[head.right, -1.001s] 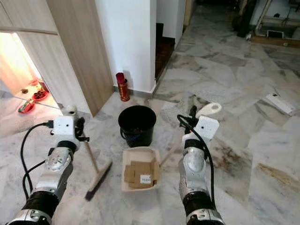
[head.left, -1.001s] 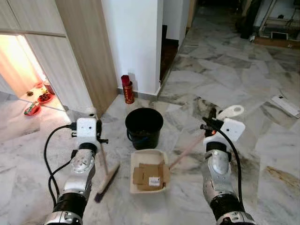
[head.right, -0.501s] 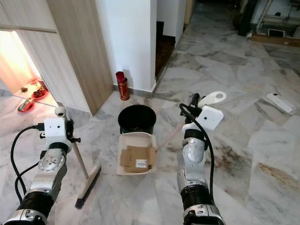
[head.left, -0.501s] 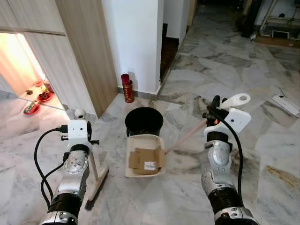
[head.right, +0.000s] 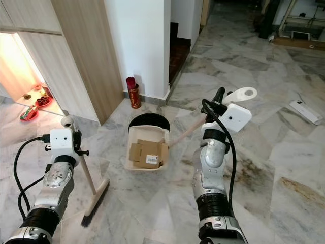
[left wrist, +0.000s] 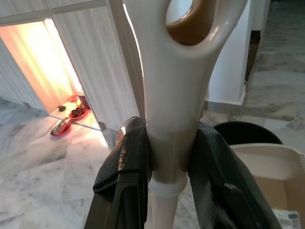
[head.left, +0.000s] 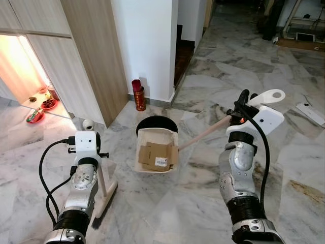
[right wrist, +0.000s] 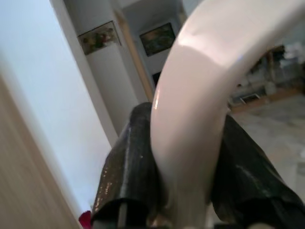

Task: Sweep floor

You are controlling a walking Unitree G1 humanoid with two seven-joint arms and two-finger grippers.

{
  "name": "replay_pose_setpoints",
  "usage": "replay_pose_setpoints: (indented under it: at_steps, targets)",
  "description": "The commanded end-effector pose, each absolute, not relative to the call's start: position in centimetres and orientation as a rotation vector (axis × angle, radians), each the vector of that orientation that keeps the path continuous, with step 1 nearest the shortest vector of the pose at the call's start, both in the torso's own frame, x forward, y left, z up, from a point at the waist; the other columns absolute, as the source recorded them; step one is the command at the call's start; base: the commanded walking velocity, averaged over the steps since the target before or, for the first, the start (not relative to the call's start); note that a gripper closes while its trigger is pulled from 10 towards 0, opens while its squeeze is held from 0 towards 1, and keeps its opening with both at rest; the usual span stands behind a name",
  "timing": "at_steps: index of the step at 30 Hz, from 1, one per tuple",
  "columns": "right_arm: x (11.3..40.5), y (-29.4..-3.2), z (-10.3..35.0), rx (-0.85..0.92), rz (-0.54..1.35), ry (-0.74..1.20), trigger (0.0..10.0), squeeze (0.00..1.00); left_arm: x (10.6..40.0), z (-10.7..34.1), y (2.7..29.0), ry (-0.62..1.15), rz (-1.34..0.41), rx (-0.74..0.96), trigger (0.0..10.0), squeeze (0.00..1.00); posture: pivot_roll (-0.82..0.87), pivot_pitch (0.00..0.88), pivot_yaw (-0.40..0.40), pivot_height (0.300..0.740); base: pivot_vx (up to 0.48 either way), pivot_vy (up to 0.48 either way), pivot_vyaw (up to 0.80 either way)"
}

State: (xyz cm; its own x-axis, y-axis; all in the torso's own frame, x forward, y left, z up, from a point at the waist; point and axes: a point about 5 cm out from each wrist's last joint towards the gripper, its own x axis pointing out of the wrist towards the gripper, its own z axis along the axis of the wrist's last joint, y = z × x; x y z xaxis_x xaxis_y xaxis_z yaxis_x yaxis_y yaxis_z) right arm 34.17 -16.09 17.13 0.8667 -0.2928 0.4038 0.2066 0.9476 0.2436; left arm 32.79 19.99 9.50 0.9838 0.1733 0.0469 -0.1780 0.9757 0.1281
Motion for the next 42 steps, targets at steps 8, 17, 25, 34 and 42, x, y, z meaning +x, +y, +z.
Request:
replay_pose_setpoints:
  at_steps: [8,17,25,34,42]
  targets:
    - [34.6,-16.3,20.3,0.158,-0.217,-0.562,10.0,0.00,33.4,11.0,19.4,-0.114,0.142,0.151,10.0,0.00,0.01,0.000,0.048,0.740,0.000,0.000,0.00]
    - [34.9,-16.3,20.2,0.126,-0.183,-0.546,10.0,0.00,33.4,11.1,19.3,-0.123,0.133,0.158,10.0,0.00,-0.02,0.000,0.031,0.740,0.000,0.000,0.00]
    - [35.0,-16.0,21.0,0.104,-0.144,-0.567,10.0,0.00,33.4,11.1,19.4,-0.123,0.122,0.167,10.0,0.00,0.00,0.000,0.050,0.740,0.000,0.000,0.00]
    - [34.7,-16.2,21.8,0.076,-0.118,-0.606,10.0,0.00,33.6,11.6,19.5,-0.140,0.109,0.181,10.0,0.00,0.02,0.000,0.060,0.740,0.000,0.000,0.00]
    - [34.5,-16.6,22.4,0.068,-0.123,-0.633,10.0,0.00,33.5,11.6,19.3,-0.143,0.090,0.189,10.0,0.00,0.01,0.000,0.069,0.740,0.000,0.000,0.00]
